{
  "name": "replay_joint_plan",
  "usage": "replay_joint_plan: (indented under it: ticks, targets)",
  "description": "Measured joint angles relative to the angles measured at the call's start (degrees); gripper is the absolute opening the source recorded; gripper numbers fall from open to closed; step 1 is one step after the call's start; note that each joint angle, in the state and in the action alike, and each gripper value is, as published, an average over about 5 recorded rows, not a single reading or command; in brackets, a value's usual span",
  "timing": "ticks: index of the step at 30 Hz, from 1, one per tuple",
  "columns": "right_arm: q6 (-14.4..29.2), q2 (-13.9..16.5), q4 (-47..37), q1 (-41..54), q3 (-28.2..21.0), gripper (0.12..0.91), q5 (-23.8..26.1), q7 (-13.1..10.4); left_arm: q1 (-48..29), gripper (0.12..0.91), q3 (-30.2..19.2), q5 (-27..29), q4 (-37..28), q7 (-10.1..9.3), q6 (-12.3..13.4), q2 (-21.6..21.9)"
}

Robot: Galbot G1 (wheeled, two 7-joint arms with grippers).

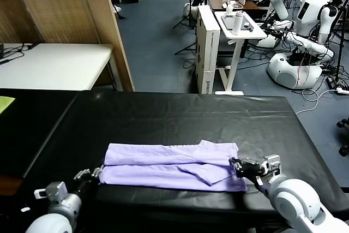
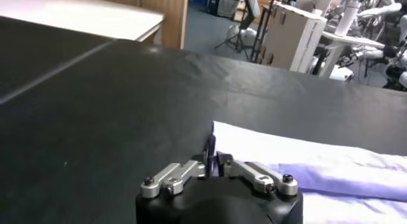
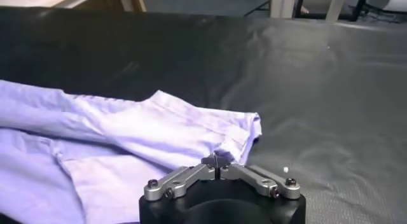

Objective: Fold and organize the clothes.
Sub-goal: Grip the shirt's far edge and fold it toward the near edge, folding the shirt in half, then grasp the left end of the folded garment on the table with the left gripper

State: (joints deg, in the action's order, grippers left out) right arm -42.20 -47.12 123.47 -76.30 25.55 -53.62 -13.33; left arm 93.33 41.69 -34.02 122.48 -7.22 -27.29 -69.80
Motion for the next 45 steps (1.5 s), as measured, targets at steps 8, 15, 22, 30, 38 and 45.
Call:
replay_joint_plan:
  ticks: [8,15,22,30,38,45]
  targets:
    - [2.3,-2.5,-3.2,3.6,1.3,0.903,0.4,-0.4,-3.8,0.906,0.0,-0.3,-1.3,-1.15,-0.1,-0.1]
    - [4.1,-6.2,-8.4,7.0,0.2,0.907,2.7,-0.4,-10.1,0.907,-3.4,2.4,-5.3,-1.11,0.0,-0.2]
    - [4.7,-9.0,-12.7,8.4,-1.0,0.906,4.2,-0.3,-14.0,0.907,-6.8,3.7,-9.7,-0.89,0.1,-0.6]
    - [4.7,-11.1,-14.8,8.7,-1.9,0.725,5.0,0.0,-14.7,0.891,-8.1,3.9,-12.0,-0.02,0.3,-0.5]
    - [4.8,-11.9,-14.9,8.4,-2.2,0.347,5.4,0.1,-15.3,0.549,-8.7,3.9,-12.6,1.12,0.8,-0.5]
    - [5.7,-12.2,-15.1,8.3,-1.8,0.161,5.5,-0.1,-15.2,0.177,-8.9,4.3,-12.7,1.14,1.1,-0.7]
